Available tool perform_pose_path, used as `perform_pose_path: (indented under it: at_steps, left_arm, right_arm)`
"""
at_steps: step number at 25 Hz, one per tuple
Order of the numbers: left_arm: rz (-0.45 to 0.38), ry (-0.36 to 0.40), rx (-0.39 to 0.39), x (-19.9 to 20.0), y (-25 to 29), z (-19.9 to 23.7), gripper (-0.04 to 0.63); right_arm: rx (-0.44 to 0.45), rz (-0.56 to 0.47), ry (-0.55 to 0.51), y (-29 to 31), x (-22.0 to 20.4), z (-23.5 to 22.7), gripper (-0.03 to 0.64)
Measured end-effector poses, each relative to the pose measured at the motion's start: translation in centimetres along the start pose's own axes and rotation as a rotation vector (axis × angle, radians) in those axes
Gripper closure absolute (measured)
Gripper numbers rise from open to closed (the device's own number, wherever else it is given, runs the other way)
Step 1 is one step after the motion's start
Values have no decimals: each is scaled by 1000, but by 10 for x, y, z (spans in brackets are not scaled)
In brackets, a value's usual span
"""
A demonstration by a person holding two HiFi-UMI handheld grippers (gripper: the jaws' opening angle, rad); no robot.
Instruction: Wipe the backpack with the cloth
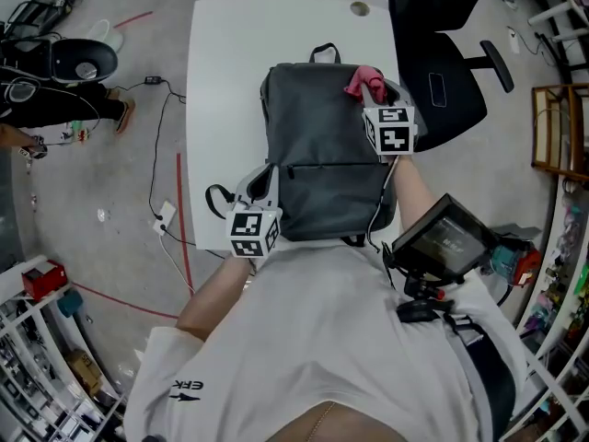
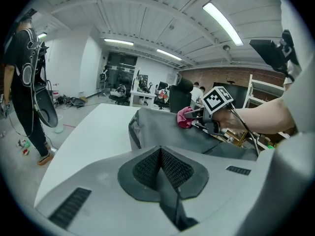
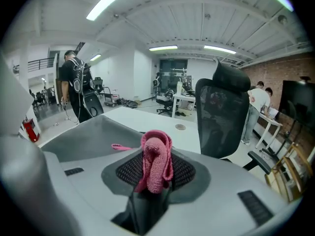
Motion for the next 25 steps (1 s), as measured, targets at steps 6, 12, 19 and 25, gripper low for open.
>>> perform_pose_path:
  at_steps: [6,12,19,25]
  left_arm:
    - [-2,-35,31,-7,-3,7,592]
    - [4,-50,81,-8,3,0,592]
    - [10,-49,86,-7,11,-4,592]
    - [19,-47,68,-12,14,8,592]
  right_arm:
    - [153,-22,6,3,14,70,488]
    - [336,-20,-29,6,19,146,488]
    - [338,29,-47,19,2,152,488]
    - [249,74,-40,23,-12,116,488]
Point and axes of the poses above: the fingertips, and each gripper's own axes: y forward along the fingers, z to its left, x out of its top, the point moved 2 cm from there along -y, backward along the fingers, and after that the axes turned 10 degrees about y, right-handed, at the moved point
